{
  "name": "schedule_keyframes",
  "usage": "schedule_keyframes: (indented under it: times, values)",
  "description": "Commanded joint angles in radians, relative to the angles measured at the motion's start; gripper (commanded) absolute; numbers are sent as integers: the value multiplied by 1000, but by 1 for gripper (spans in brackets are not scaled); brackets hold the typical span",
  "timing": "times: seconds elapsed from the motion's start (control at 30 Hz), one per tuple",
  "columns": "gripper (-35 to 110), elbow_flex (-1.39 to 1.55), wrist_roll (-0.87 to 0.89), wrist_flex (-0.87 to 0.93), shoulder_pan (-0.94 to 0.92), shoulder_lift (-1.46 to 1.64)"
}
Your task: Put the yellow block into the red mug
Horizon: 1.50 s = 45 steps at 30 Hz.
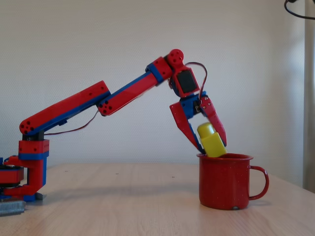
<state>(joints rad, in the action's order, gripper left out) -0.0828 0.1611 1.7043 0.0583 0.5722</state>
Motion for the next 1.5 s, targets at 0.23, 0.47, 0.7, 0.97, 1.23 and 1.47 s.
schedule_keyframes:
  times: [0.23,0.47,0.7,0.97,1.23,1.47]
  values:
    - [30,-72,-8,-11,0,71]
    - [29,-66,-5,-15,-9,92]
    - [18,-23,-17,-28,-18,152]
    - [0,84,-31,-64,-34,278]
    - [0,337,-11,-196,-67,515]
    - [0,798,-29,-334,-98,830]
